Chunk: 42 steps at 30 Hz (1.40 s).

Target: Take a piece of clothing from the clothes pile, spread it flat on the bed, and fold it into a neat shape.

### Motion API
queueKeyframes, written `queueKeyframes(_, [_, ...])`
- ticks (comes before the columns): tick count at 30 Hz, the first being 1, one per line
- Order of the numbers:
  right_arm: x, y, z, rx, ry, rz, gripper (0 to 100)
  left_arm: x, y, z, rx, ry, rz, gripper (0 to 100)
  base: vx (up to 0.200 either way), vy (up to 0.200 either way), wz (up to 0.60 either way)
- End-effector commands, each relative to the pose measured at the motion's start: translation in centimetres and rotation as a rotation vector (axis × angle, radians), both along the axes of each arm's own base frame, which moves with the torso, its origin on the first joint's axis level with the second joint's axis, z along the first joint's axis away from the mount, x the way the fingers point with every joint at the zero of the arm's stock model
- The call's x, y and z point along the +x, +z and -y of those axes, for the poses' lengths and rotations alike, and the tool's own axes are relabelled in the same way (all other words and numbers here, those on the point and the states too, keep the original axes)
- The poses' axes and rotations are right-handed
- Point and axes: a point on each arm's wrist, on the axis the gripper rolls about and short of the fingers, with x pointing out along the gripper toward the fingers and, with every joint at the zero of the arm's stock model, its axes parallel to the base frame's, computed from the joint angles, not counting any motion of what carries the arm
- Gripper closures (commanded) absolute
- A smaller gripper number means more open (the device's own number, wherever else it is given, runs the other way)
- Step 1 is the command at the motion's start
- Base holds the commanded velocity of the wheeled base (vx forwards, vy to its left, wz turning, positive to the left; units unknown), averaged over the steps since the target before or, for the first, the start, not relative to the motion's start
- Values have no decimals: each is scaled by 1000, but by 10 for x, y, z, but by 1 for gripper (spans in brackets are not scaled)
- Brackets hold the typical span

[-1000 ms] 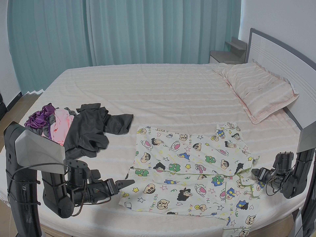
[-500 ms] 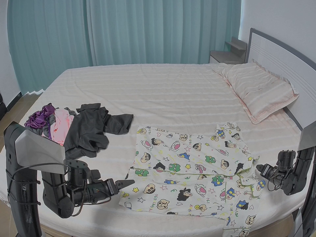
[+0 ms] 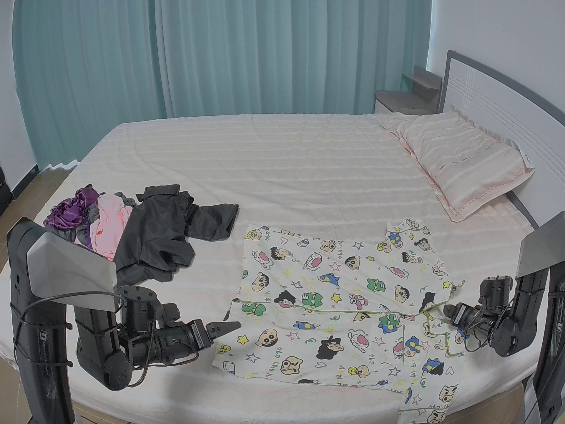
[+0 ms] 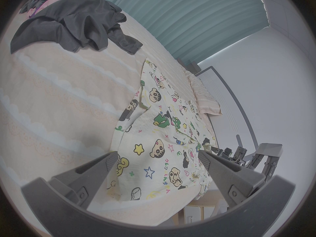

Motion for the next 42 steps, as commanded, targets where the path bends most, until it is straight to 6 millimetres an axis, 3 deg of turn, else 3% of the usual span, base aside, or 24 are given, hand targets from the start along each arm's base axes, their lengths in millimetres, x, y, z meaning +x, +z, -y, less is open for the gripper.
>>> queueKeyframes(1, [0,-1,-17,-14,49,0,0,0,0,0,0,0,0,0,0,0,0])
queueKeyframes(4, [0,-1,-25,-27,66,5,0,0,0,0,2,-1,-1,0,0,0,0])
queueKeyframes(17, [2,-7,-28,-32,67,-7,0,0,0,0,2,-1,-1,0,0,0,0])
queueKeyframes(27, [-2,-21,-55,-54,116,-40,0,0,0,0,1,0,-2,0,0,0,0])
queueKeyframes(42, [-1,-22,-64,-83,134,-32,0,0,0,0,0,1,-3,0,0,0,0])
